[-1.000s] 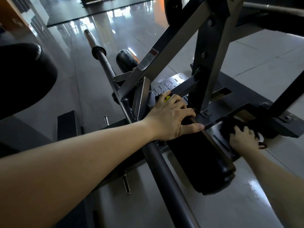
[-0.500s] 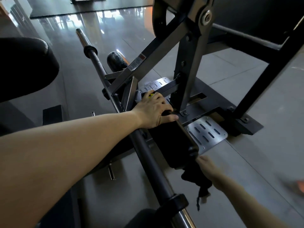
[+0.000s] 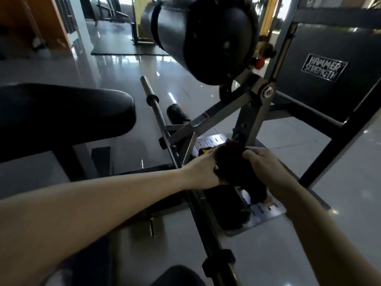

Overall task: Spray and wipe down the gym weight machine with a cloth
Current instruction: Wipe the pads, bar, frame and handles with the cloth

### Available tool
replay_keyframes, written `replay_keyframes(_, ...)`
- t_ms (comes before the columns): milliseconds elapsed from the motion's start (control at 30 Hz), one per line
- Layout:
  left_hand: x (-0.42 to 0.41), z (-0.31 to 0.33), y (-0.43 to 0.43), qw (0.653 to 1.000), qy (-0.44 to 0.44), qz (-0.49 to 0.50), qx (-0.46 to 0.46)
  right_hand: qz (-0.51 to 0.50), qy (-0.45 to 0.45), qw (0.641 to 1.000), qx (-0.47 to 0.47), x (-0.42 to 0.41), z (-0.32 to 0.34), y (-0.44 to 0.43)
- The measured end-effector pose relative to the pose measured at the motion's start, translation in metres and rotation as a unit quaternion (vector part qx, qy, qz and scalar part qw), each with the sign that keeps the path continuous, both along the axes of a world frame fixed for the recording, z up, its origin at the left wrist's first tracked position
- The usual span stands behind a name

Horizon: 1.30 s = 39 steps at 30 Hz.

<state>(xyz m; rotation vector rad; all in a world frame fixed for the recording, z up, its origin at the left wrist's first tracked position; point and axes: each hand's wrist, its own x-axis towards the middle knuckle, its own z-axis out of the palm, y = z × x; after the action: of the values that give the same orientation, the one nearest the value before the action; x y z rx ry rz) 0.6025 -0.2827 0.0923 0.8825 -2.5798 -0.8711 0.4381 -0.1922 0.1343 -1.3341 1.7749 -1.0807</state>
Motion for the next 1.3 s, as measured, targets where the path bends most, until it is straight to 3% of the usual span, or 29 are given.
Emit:
replay_keyframes(133, 0.063, 0.046, 0.002, 0.989, 0.056, 0.087, 0.107, 0.112, -0.101, 0.988, 0.019, 0.039, 0.023, -0.017)
replay_keyframes(333, 0.169, 0.09, 0.01, 0.971, 0.061, 0.194, 0.13, 0.192, -0.217, 0.955, 0.061, 0.101, 0.039, -0.034)
replay_keyframes(533, 0.243, 0.13, 0.003, 0.963, 0.05, 0.247, 0.095, 0.093, -0.394, 0.914, 0.036, 0.161, 0.073, -0.048)
replay_keyframes(633, 0.284, 0.158, -0.013, 0.967, -0.011, 0.254, 0.011, -0.002, -0.426, 0.904, -0.028, 0.187, 0.091, -0.063)
replay_keyframes(767, 0.369, 0.183, -0.045, 0.925, -0.066, 0.336, -0.165, -0.071, -0.307, 0.934, -0.168, 0.235, 0.112, -0.096)
replay_keyframes(867, 0.434, 0.176, -0.076, 0.893, -0.043, 0.413, -0.176, 0.033, -0.14, 0.968, -0.206, 0.277, 0.107, -0.118)
replay_keyframes(933, 0.464, 0.162, -0.1, 0.88, -0.021, 0.447, -0.156, 0.096, 0.034, 0.979, -0.174, 0.292, 0.079, -0.14)
replay_keyframes(1000, 0.488, 0.144, -0.133, 0.876, 0.011, 0.466, -0.12, 0.077, 0.207, 0.963, -0.152, 0.299, 0.045, -0.167)
replay_keyframes(1033, 0.495, 0.133, -0.153, 0.877, 0.03, 0.472, -0.088, 0.057, 0.232, 0.961, -0.137, 0.301, 0.039, -0.176)
replay_keyframes(1167, 0.514, 0.103, -0.226, 0.89, 0.103, 0.441, 0.051, 0.032, 0.171, 0.983, -0.061, 0.31, 0.05, -0.188)
replay_keyframes(1300, 0.52, 0.101, -0.27, 0.914, 0.094, 0.344, 0.196, -0.051, 0.3, 0.952, 0.034, 0.338, 0.049, -0.201)
